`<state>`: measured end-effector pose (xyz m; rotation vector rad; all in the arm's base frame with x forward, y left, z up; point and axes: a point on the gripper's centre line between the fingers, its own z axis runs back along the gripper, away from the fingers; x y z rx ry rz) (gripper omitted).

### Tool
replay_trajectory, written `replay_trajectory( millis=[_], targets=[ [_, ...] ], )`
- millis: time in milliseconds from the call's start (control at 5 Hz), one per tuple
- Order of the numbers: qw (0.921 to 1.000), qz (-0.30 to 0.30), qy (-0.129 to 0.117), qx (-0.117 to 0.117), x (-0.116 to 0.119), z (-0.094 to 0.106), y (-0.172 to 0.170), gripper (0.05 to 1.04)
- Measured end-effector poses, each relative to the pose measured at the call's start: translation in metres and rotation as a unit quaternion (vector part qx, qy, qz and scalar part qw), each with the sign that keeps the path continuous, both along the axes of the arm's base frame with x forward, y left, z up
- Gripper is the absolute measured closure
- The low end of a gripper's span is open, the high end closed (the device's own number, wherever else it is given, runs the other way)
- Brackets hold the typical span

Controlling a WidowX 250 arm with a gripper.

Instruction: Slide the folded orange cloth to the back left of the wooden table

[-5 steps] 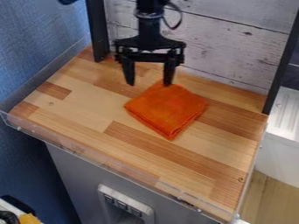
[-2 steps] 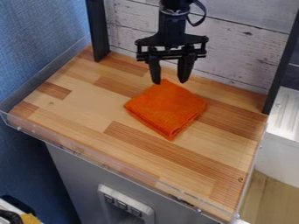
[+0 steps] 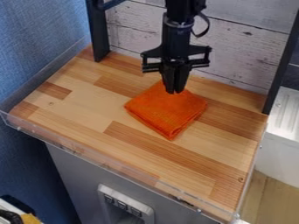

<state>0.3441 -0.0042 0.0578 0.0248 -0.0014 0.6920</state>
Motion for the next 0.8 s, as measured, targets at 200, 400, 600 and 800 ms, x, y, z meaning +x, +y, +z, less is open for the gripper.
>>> replay_trajectory(
  millis=[200,400,600,800],
  targets=[
    [0.9999,0.003,0.009,-0.005,-0.004,-0.015,-0.002,1.018],
    [0.9998,0.007,0.013,-0.012,-0.005,-0.025,-0.004,1.023],
    [0.9997,0.006,0.013,-0.02,-0.005,-0.035,-0.006,1.024],
    [0.9996,0.0,0.01,-0.026,-0.003,-0.043,-0.007,1.024]
  ],
)
